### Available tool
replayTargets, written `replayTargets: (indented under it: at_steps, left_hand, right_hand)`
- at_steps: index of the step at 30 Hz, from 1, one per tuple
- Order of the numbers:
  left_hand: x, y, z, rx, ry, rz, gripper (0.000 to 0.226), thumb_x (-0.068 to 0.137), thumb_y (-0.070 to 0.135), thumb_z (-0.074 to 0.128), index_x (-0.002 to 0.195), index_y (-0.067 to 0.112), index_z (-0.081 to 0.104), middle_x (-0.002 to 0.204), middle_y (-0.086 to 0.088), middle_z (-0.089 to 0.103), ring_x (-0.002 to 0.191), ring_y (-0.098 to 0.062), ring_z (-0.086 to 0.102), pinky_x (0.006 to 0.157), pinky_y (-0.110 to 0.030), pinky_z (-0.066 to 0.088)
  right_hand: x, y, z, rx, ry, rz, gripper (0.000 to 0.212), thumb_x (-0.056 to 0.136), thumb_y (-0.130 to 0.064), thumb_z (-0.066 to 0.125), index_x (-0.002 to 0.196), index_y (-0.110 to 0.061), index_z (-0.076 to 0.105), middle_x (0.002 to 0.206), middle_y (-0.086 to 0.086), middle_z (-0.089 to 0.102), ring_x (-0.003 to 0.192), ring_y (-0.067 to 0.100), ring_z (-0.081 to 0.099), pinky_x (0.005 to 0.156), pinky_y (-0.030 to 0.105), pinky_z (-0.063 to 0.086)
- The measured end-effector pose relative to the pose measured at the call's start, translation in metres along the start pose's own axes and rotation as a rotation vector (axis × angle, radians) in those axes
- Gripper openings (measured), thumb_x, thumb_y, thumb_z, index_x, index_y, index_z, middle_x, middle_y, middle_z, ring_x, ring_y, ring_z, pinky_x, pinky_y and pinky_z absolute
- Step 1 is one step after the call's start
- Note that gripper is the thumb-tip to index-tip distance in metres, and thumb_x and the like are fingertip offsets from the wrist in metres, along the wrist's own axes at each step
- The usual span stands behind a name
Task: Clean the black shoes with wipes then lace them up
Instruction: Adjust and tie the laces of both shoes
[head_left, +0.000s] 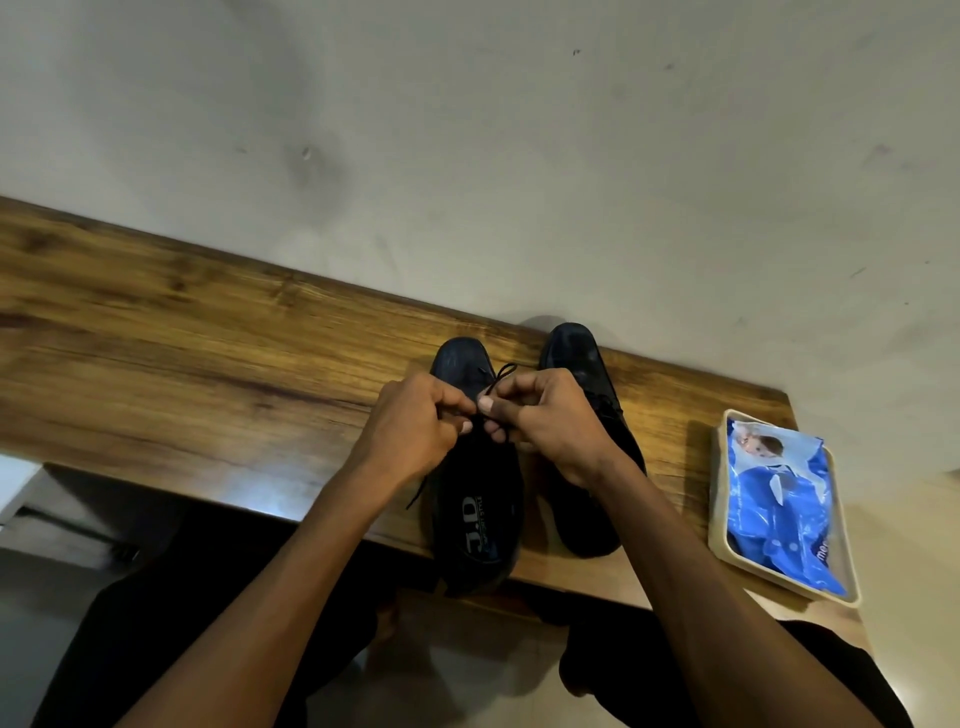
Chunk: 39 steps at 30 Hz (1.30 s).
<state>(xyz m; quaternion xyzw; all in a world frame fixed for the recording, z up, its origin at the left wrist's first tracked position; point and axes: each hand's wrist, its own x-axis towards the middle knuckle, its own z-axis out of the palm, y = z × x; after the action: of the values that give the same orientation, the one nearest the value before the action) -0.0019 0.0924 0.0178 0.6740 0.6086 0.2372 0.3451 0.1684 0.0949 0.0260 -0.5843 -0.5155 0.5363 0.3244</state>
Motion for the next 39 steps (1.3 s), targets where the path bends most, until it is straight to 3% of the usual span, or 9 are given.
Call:
replayTargets:
  at_steps: [3, 6, 11, 16, 19, 24, 29, 34, 39]
  left_hand:
    - [-0.001, 0.002, 0.003, -0.069, 0.027, 0.002, 0.005, 0.081, 0.030, 0.080, 0.086, 0.030, 0.080, 0.080, 0.014, 0.075, 0.075, 0.001, 0.066, 0.067, -0.022, 0.053]
    - [0.000, 0.002, 0.011, -0.070, 0.100, -0.001, 0.005, 0.080, 0.025, 0.081, 0.078, 0.029, 0.080, 0.072, 0.015, 0.073, 0.069, 0.003, 0.066, 0.062, -0.020, 0.053]
    - [-0.001, 0.002, 0.019, -0.112, 0.150, -0.042, 0.008, 0.082, 0.020, 0.078, 0.077, 0.026, 0.080, 0.071, 0.014, 0.072, 0.068, 0.003, 0.066, 0.061, -0.020, 0.055]
    - [-0.003, 0.003, 0.023, -0.139, 0.170, -0.048, 0.014, 0.081, 0.015, 0.076, 0.072, 0.025, 0.077, 0.066, 0.013, 0.071, 0.064, -0.005, 0.067, 0.062, -0.034, 0.059]
    - [-0.003, 0.003, 0.024, -0.135, 0.169, -0.047, 0.016, 0.082, 0.015, 0.075, 0.071, 0.026, 0.076, 0.066, 0.012, 0.070, 0.062, -0.007, 0.067, 0.061, -0.035, 0.059]
    - [-0.004, 0.001, 0.023, -0.136, 0.160, -0.048, 0.012, 0.083, 0.016, 0.075, 0.074, 0.024, 0.075, 0.068, 0.010, 0.070, 0.065, -0.008, 0.067, 0.061, -0.035, 0.059]
    - [-0.004, 0.000, 0.023, -0.137, 0.146, -0.050, 0.013, 0.084, 0.016, 0.075, 0.074, 0.025, 0.075, 0.071, 0.012, 0.071, 0.068, -0.006, 0.068, 0.067, -0.039, 0.061]
    - [-0.003, 0.002, 0.022, -0.113, 0.153, -0.038, 0.012, 0.084, 0.015, 0.075, 0.075, 0.023, 0.075, 0.072, 0.010, 0.071, 0.069, -0.006, 0.068, 0.068, -0.035, 0.060]
    - [-0.004, 0.003, 0.021, -0.066, 0.154, -0.038, 0.015, 0.082, 0.011, 0.071, 0.075, 0.024, 0.075, 0.069, 0.010, 0.070, 0.062, -0.006, 0.066, 0.056, -0.028, 0.057]
  right_hand:
    - [-0.001, -0.001, 0.001, 0.000, 0.003, -0.001, 0.007, 0.092, -0.008, 0.071, 0.087, -0.004, 0.073, 0.071, 0.007, 0.071, 0.059, 0.011, 0.065, 0.052, 0.015, 0.049]
    - [-0.003, -0.003, 0.002, 0.062, 0.017, 0.029, 0.008, 0.091, -0.006, 0.071, 0.092, 0.003, 0.072, 0.075, 0.013, 0.072, 0.059, 0.011, 0.065, 0.051, 0.014, 0.048]
    - [-0.003, -0.004, 0.002, 0.183, 0.096, 0.079, 0.037, 0.084, -0.004, 0.079, 0.112, -0.003, 0.055, 0.079, 0.020, 0.075, 0.059, 0.019, 0.067, 0.049, 0.021, 0.051]
    - [-0.003, -0.003, 0.002, -0.027, 0.146, -0.006, 0.024, 0.085, -0.011, 0.080, 0.101, -0.006, 0.064, 0.075, 0.011, 0.076, 0.058, 0.012, 0.070, 0.048, 0.015, 0.048]
    - [-0.002, -0.002, -0.002, -0.297, 0.083, -0.124, 0.009, 0.090, -0.016, 0.075, 0.098, -0.012, 0.075, 0.079, 0.001, 0.077, 0.067, 0.007, 0.073, 0.059, 0.015, 0.052]
    - [-0.002, -0.010, -0.010, -0.718, -0.077, -0.235, 0.018, 0.089, -0.024, 0.072, 0.106, -0.027, 0.079, 0.101, -0.011, 0.075, 0.096, 0.000, 0.065, 0.083, 0.014, 0.049]
    - [-0.001, -0.006, -0.015, -0.763, -0.112, -0.255, 0.012, 0.092, -0.028, 0.071, 0.102, -0.025, 0.077, 0.099, -0.011, 0.072, 0.093, 0.002, 0.063, 0.075, 0.013, 0.045]
    - [0.001, -0.004, -0.011, -0.739, -0.091, -0.250, 0.016, 0.094, -0.033, 0.063, 0.088, -0.020, 0.069, 0.083, -0.009, 0.067, 0.077, 0.005, 0.061, 0.069, 0.023, 0.048]
    - [0.002, -0.006, -0.008, -0.612, -0.155, -0.071, 0.028, 0.096, -0.044, 0.058, 0.088, -0.019, 0.068, 0.093, -0.001, 0.068, 0.087, 0.017, 0.063, 0.078, 0.035, 0.050]
